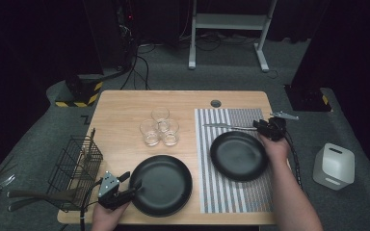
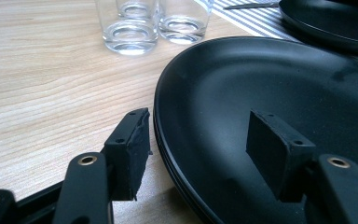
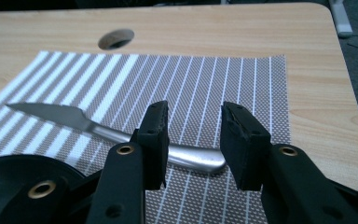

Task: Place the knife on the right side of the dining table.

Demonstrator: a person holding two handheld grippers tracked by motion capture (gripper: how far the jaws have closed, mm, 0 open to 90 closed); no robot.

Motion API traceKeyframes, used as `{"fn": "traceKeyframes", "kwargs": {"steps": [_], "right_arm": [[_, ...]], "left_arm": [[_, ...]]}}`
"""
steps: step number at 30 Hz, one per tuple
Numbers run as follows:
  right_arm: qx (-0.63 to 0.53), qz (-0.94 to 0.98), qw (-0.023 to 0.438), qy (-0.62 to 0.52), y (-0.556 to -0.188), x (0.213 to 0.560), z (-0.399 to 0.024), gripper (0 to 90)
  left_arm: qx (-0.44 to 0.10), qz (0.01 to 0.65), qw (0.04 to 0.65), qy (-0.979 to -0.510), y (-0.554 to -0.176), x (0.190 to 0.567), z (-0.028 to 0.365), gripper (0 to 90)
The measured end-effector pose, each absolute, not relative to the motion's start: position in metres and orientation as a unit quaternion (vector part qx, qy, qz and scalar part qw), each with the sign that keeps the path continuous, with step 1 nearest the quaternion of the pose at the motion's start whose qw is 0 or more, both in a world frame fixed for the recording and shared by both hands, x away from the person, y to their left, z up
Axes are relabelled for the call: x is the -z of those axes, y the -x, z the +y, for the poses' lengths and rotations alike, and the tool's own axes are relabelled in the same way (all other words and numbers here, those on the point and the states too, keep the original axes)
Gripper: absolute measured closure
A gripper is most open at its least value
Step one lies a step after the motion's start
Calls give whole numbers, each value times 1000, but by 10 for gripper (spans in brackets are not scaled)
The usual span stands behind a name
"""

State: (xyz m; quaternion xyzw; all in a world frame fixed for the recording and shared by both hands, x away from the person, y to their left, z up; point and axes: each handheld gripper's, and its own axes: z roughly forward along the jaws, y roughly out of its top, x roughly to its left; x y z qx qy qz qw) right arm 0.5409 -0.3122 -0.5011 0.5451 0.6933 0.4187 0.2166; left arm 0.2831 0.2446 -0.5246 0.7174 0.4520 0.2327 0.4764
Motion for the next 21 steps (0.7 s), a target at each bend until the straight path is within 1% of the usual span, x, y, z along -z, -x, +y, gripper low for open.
{"fn": "traceKeyframes", "kwargs": {"steps": [11, 21], "right_arm": [[-375, 716, 203, -553, -545, 515, -313, 558], [-339, 728, 217, -555, -547, 519, -311, 590]], "left_arm": [[-228, 455, 475, -718, -284, 525, 245, 396], [-227, 456, 475, -718, -284, 525, 245, 396]]}}
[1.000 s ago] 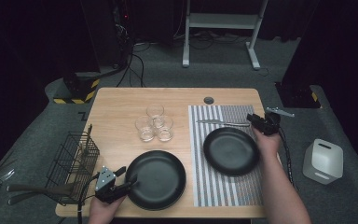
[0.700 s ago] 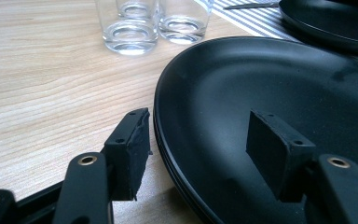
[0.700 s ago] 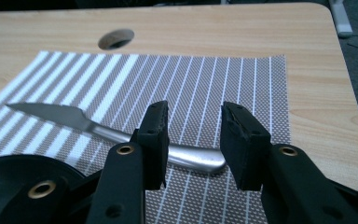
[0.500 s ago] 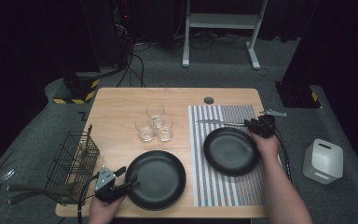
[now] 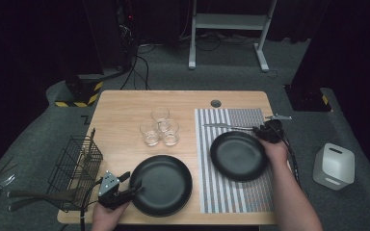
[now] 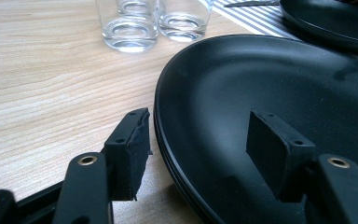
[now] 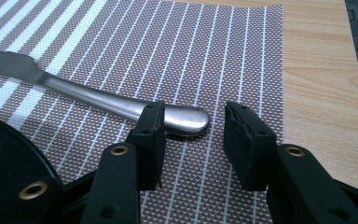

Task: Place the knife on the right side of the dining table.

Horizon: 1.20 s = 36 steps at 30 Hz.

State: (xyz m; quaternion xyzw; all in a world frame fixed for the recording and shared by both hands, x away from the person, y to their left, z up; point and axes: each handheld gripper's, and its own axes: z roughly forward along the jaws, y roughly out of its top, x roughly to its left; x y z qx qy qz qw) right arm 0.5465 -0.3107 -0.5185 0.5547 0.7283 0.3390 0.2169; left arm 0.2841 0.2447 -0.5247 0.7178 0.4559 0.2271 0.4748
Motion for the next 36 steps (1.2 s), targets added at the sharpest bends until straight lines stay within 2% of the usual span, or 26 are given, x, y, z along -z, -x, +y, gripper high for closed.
{"fn": "traceKeyframes", "kwargs": {"steps": [26, 36], "right_arm": [[-330, 717, 236, -567, -549, 520, -310, 662], [-333, 715, 238, -567, -548, 519, -311, 646]], "left_arm": [[-231, 454, 474, -718, -284, 525, 245, 396], [-231, 454, 475, -717, -283, 525, 245, 396]]}}
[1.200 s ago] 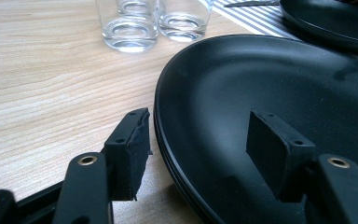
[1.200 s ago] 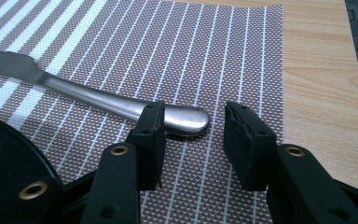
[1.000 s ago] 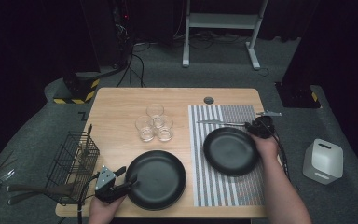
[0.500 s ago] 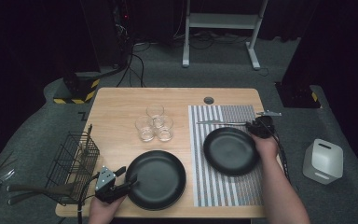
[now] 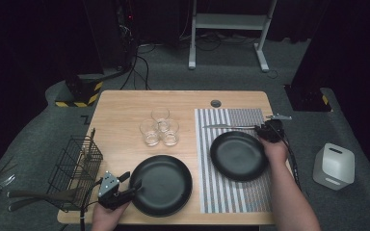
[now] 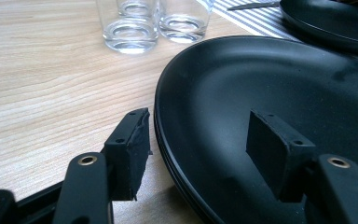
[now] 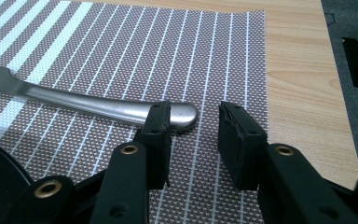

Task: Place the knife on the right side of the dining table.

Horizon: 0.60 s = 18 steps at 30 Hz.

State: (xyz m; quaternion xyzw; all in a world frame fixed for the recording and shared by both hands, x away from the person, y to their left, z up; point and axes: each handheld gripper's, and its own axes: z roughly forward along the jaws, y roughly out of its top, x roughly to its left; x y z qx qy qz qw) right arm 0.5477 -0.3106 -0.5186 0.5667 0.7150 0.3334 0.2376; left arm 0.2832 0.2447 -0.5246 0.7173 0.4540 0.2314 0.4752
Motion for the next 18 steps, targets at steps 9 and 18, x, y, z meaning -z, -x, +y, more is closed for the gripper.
{"fn": "traceKeyframes", "kwargs": {"steps": [9, 18], "right_arm": [[-338, 721, 247, -552, -541, 508, -307, 626], [-349, 727, 260, -532, -528, 492, -296, 616]], "left_arm": [[-232, 454, 477, -716, -283, 525, 245, 396], [-233, 452, 477, -716, -282, 525, 245, 397]]}}
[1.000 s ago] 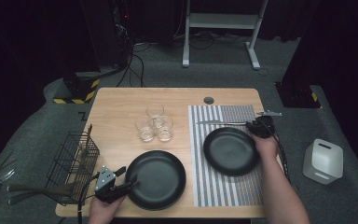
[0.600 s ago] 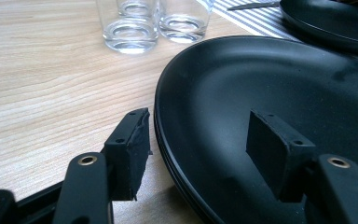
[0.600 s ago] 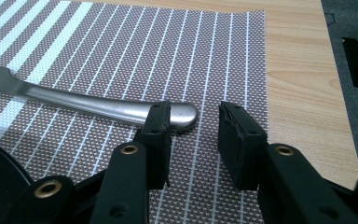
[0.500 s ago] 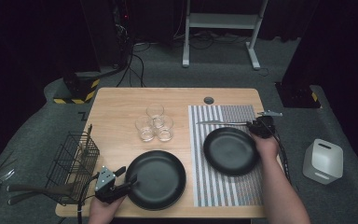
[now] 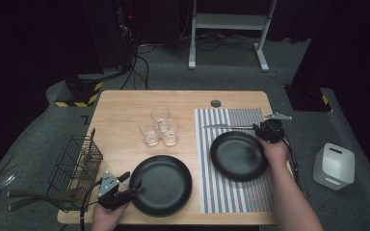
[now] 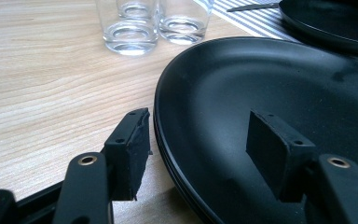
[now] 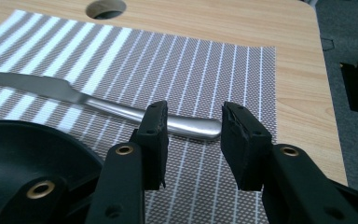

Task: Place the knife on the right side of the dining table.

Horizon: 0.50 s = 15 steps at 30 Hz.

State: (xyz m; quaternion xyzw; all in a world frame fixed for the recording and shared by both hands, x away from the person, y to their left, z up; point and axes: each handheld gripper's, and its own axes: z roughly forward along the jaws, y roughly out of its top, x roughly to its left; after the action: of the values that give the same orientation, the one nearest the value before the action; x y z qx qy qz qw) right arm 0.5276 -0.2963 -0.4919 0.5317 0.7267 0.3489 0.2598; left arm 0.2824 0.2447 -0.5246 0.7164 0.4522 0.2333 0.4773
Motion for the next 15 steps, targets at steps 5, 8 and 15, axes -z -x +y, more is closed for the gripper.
{"fn": "traceKeyframes", "kwargs": {"steps": [5, 8, 15], "right_arm": [[-353, 726, 262, -529, -519, 487, -294, 610], [-353, 727, 257, -530, -513, 487, -295, 612], [-350, 731, 262, -524, -500, 489, -294, 611]], "left_arm": [[-234, 452, 477, -716, -282, 525, 245, 397], [-235, 450, 481, -715, -282, 525, 245, 396], [-236, 451, 480, -714, -282, 525, 245, 396]]}}
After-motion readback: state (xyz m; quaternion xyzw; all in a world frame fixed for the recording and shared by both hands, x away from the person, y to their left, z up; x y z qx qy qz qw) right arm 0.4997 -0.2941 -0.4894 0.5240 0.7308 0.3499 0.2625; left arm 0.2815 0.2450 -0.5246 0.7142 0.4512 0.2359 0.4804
